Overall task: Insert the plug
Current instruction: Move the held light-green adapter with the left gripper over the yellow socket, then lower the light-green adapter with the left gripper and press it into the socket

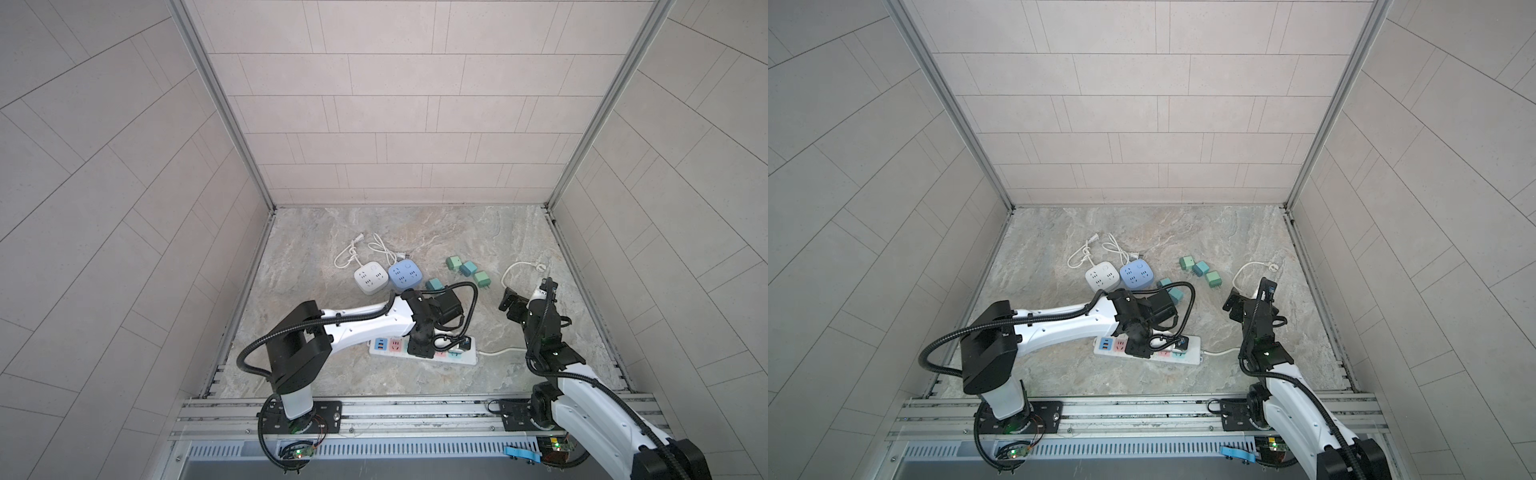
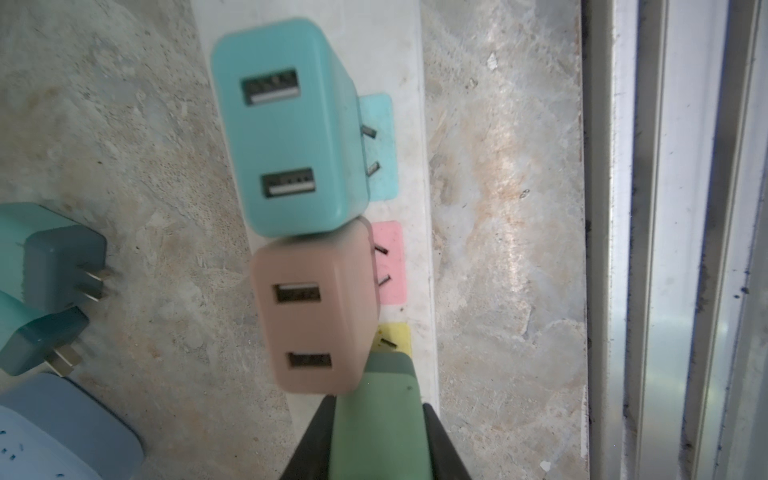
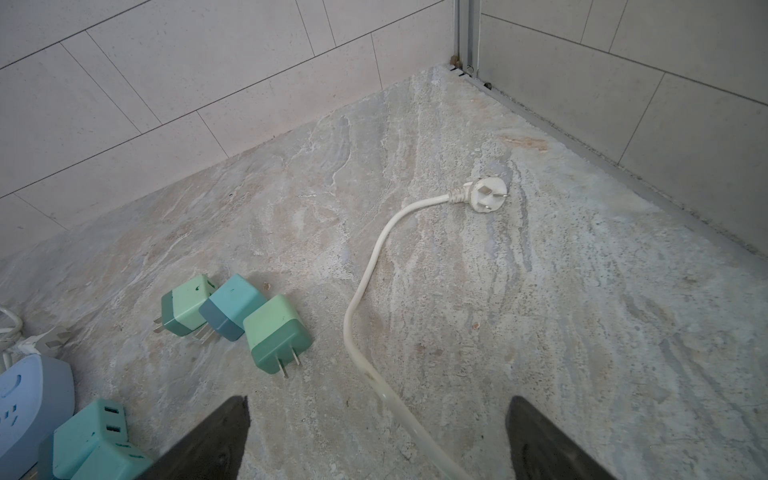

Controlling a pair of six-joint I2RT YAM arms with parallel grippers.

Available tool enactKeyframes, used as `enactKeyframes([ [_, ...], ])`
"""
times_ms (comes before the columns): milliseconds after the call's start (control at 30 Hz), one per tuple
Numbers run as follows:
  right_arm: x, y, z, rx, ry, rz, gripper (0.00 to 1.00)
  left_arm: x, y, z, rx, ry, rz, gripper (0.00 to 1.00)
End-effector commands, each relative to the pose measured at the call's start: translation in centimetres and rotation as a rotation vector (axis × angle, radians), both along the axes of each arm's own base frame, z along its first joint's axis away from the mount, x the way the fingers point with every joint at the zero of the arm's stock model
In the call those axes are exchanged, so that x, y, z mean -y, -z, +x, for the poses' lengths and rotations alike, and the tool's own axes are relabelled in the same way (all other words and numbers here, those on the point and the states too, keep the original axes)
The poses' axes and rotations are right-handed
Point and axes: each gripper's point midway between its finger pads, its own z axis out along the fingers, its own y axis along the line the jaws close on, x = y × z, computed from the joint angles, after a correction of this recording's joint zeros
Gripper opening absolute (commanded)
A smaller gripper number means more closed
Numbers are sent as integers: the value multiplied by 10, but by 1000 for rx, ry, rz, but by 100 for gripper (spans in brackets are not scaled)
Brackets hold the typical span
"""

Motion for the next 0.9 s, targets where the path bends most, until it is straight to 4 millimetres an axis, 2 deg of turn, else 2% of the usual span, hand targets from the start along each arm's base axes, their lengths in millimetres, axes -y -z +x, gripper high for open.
enactKeyframes([
  [0, 1, -11, 3, 34, 10, 9, 98, 1, 0, 2, -12, 0, 14, 0],
  [533, 0, -11, 3, 34, 9, 10, 98, -6, 15, 12, -39, -33, 46, 0],
  [867, 1, -11, 3, 34, 11, 11, 98, -10, 27, -1, -109, 2, 72, 0],
])
